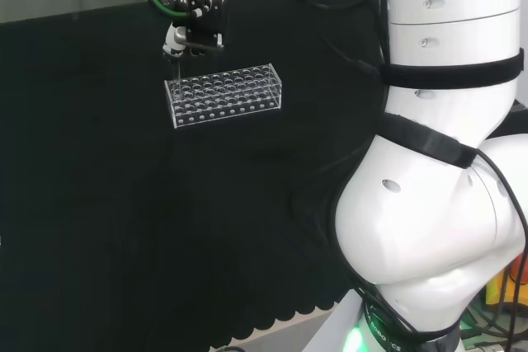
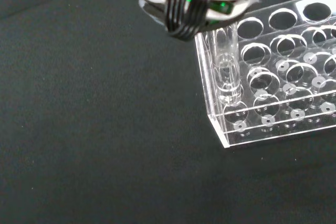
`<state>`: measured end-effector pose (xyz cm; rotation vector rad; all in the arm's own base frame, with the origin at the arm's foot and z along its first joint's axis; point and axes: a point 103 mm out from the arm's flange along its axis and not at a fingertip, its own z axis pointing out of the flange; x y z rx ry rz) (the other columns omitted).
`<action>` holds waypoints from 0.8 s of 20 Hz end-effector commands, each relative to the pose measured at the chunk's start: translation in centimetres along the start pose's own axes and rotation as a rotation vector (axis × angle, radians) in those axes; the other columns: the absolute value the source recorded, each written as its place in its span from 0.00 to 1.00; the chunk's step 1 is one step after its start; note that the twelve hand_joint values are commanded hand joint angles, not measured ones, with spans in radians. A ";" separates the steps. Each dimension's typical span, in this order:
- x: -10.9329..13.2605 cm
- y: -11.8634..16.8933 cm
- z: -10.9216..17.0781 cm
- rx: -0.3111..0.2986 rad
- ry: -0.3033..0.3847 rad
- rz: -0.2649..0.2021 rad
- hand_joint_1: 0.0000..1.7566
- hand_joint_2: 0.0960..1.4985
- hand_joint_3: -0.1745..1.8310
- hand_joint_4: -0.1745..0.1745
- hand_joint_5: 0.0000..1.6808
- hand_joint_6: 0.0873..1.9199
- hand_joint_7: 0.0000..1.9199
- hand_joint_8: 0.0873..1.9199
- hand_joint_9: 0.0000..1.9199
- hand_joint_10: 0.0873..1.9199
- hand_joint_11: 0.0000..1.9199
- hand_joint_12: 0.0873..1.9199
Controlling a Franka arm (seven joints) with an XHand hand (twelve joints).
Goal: Put the test tube back in the rack.
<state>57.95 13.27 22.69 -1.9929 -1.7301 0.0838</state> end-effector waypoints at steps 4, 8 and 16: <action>-0.4 0.4 2.2 0.026 0.043 -0.003 0.76 0.43 0.36 0.00 0.82 0.03 0.72 0.33 0.83 0.28 0.64 0.45; -0.5 0.5 2.3 0.031 0.052 0.000 0.76 0.43 0.36 0.00 0.82 0.03 0.72 0.34 0.83 0.28 0.64 0.45; 0.0 1.3 3.8 0.053 0.046 -0.026 0.76 0.43 0.36 0.00 0.82 0.03 0.72 0.34 0.83 0.28 0.64 0.45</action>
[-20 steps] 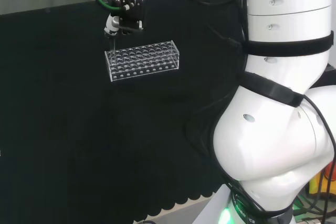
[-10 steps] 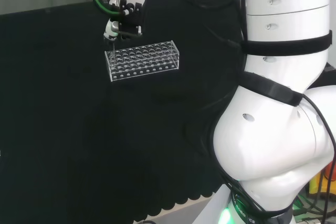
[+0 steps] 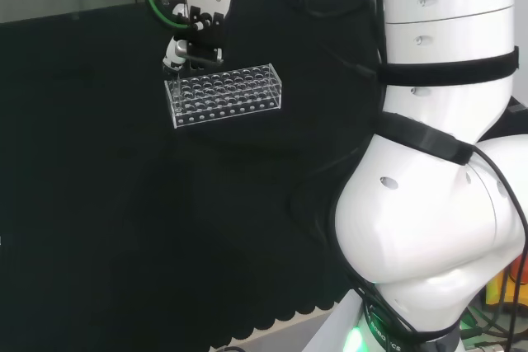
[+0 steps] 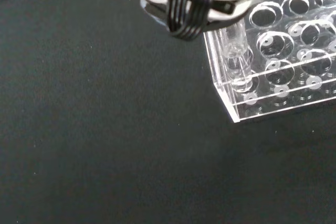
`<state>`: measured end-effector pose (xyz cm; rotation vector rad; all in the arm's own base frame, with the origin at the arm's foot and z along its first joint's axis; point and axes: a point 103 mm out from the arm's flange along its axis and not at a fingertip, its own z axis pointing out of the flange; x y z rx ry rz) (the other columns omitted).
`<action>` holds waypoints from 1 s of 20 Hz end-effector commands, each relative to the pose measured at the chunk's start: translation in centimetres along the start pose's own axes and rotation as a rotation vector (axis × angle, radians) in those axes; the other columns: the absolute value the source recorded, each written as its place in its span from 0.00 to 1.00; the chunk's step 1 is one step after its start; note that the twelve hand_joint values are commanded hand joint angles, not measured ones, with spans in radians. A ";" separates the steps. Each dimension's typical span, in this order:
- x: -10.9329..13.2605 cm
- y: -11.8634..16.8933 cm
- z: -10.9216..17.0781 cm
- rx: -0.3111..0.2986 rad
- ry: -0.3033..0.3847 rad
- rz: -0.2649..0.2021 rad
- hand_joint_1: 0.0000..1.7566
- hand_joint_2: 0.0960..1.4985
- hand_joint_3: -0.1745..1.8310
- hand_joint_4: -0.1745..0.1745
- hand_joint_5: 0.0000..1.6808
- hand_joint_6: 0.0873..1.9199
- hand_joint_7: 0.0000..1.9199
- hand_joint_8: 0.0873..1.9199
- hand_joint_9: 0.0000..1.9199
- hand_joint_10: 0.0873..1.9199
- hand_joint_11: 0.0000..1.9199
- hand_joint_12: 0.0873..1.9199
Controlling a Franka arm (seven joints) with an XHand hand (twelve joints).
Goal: Put the test tube back in the rack.
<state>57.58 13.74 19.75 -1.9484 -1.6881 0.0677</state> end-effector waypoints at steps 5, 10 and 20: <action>0.2 0.5 1.3 0.023 -0.002 -0.022 0.76 0.43 0.36 0.00 0.82 0.03 0.72 0.34 0.83 0.28 0.64 0.45; 0.2 0.5 2.2 0.039 -0.005 -0.018 0.76 0.43 0.36 0.00 0.82 0.03 0.72 0.34 0.83 0.28 0.64 0.45; -0.1 0.0 3.9 0.070 0.000 -0.007 0.76 0.43 0.36 0.00 0.82 0.03 0.72 0.33 0.82 0.28 0.63 0.45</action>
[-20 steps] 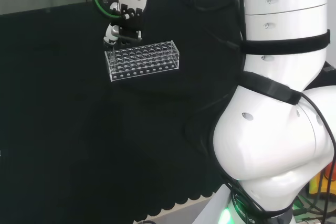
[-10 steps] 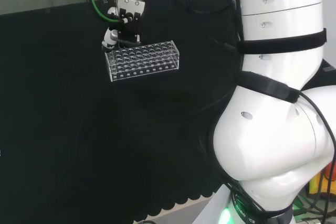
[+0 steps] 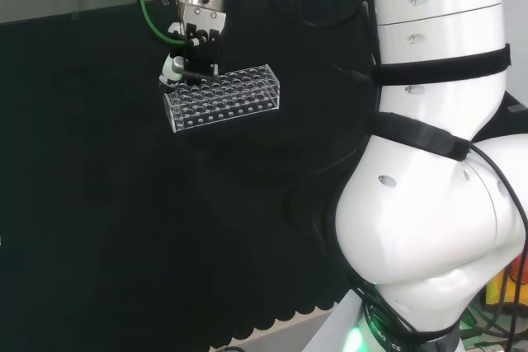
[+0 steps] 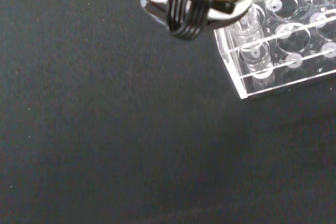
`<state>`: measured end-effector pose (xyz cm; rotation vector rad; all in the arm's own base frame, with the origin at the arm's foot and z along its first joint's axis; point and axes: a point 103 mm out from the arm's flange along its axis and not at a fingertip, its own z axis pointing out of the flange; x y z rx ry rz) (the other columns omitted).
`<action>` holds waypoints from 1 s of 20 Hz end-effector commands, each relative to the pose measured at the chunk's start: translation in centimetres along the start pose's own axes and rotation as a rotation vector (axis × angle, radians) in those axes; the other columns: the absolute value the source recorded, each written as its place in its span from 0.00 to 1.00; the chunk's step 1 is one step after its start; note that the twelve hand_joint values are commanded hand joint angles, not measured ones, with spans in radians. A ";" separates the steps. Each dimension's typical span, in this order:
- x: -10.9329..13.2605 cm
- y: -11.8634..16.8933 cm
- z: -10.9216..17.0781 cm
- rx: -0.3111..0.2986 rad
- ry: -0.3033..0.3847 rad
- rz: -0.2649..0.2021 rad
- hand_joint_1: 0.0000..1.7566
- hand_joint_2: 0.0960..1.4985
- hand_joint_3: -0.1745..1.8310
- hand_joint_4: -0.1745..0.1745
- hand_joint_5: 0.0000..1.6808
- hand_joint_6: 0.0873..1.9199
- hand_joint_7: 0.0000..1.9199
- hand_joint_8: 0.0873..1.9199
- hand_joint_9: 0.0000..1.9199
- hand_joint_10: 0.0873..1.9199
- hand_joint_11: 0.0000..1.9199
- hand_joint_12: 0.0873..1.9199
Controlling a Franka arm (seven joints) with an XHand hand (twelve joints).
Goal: Put the test tube back in the rack.
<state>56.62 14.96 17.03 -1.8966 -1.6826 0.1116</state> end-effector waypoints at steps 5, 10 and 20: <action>-0.7 -0.1 1.1 0.084 0.067 0.003 0.75 0.47 0.31 0.00 0.80 0.05 0.72 0.32 0.80 0.29 0.62 0.49; -0.7 0.1 0.2 0.115 0.105 -0.011 0.70 0.30 0.49 0.13 0.42 0.34 0.46 0.42 0.55 0.39 0.40 0.72; -0.4 -0.8 -2.4 0.075 0.108 -0.030 0.68 0.28 0.51 0.25 0.34 0.38 0.38 0.45 0.48 0.40 0.35 0.74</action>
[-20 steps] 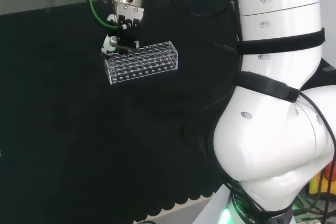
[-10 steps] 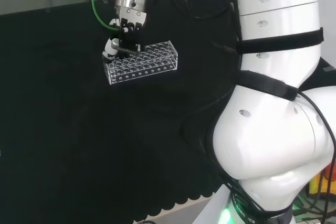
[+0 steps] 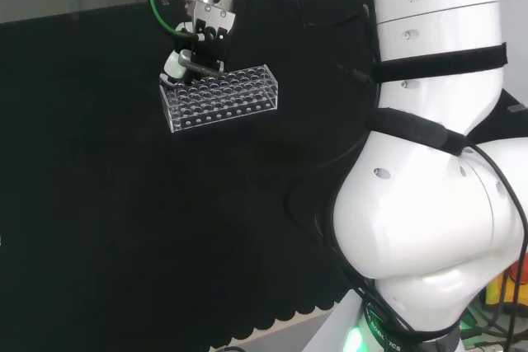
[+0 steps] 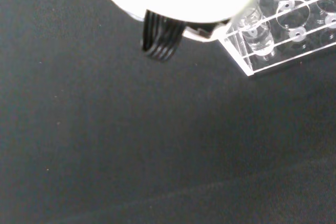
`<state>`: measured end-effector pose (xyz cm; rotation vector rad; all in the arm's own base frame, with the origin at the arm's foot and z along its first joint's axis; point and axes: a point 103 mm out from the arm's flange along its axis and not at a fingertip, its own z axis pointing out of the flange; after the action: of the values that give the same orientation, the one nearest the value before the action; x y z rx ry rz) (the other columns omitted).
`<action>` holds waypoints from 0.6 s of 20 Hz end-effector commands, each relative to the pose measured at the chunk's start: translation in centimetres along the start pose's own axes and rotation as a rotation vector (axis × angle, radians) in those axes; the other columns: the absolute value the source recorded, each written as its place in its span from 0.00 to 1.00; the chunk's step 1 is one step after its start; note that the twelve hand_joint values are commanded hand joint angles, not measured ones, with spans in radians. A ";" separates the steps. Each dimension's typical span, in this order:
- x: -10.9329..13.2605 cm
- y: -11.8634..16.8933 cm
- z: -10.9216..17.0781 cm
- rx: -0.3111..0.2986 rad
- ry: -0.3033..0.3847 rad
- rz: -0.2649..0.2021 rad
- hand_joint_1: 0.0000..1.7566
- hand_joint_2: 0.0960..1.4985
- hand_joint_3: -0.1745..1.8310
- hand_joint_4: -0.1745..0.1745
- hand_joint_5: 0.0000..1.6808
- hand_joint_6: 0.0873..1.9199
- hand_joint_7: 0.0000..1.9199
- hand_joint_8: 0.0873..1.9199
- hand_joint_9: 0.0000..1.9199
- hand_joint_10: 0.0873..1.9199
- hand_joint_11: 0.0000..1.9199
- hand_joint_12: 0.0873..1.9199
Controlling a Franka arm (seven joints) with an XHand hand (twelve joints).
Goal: Put the test tube back in the rack.
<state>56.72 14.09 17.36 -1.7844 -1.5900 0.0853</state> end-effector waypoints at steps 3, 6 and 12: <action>0.9 -1.7 -3.3 -0.047 -0.018 -0.029 0.68 0.28 0.51 0.27 0.33 0.38 0.38 0.45 0.47 0.40 0.35 0.74; 1.7 -2.5 -5.1 -0.072 -0.033 -0.040 0.68 0.28 0.50 0.28 0.32 0.38 0.37 0.44 0.47 0.40 0.34 0.74; 3.5 -4.6 -9.0 -0.127 -0.058 -0.063 0.67 0.28 0.50 0.28 0.31 0.37 0.36 0.44 0.47 0.40 0.34 0.74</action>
<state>57.89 13.20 24.48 -1.8197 -1.6860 0.0224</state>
